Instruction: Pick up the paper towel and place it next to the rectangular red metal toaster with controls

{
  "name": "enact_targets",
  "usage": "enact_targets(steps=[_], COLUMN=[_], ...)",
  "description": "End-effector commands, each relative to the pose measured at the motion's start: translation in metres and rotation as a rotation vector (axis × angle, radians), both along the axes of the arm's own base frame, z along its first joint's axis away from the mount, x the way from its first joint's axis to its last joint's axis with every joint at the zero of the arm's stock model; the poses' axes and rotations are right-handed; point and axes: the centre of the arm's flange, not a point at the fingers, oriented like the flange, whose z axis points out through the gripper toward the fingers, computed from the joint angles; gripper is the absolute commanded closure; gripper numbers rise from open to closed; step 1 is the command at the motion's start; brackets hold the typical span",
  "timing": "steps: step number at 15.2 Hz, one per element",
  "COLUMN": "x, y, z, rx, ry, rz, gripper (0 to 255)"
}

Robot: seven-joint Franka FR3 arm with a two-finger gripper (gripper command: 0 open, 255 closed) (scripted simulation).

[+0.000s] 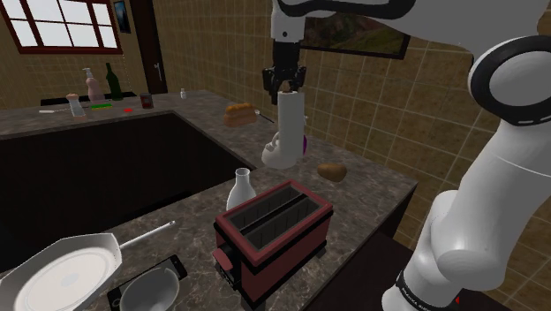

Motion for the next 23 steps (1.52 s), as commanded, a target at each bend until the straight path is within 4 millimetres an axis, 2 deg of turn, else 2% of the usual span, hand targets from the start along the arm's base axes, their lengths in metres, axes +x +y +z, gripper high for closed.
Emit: enact_targets(steps=[1, 23], x=[0.0, 0.0], y=[0.001, 0.001], z=[-0.01, -0.127], rx=[0.0, 0.0], ry=[-0.001, -0.001], rz=[0.0, 0.0], gripper=[255, 255])
